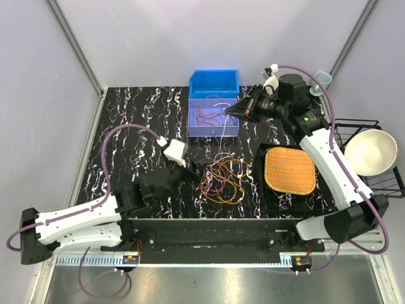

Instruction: Untangle the cables

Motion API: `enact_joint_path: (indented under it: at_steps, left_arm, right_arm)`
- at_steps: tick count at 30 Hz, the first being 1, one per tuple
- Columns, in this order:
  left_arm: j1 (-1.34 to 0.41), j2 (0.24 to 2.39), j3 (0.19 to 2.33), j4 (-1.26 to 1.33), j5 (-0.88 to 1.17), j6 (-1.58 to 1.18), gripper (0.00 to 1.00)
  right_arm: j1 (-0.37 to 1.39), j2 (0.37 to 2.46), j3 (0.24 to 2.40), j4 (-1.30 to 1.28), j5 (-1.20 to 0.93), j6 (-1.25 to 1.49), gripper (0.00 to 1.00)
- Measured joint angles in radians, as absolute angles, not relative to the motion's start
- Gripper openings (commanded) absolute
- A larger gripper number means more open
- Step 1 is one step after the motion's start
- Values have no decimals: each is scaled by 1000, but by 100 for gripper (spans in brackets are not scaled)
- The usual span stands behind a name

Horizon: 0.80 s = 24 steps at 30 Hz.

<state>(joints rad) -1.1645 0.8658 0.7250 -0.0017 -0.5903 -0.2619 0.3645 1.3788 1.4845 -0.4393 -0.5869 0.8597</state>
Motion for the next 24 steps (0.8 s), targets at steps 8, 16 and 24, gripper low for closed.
enact_joint_path:
  at_steps: [8, 16, 24]
  left_arm:
    - [-1165, 1026, 670, 17, -573, -237, 85]
    - [-1165, 1251, 689, 138, -572, -154, 84]
    - [-1165, 1427, 752, 304, -588, -108, 51]
  right_arm:
    - [364, 1380, 1528, -443, -591, 863, 0]
    - [364, 1380, 1565, -440, -599, 873, 0]
    - [364, 1380, 1567, -445, -622, 887, 0]
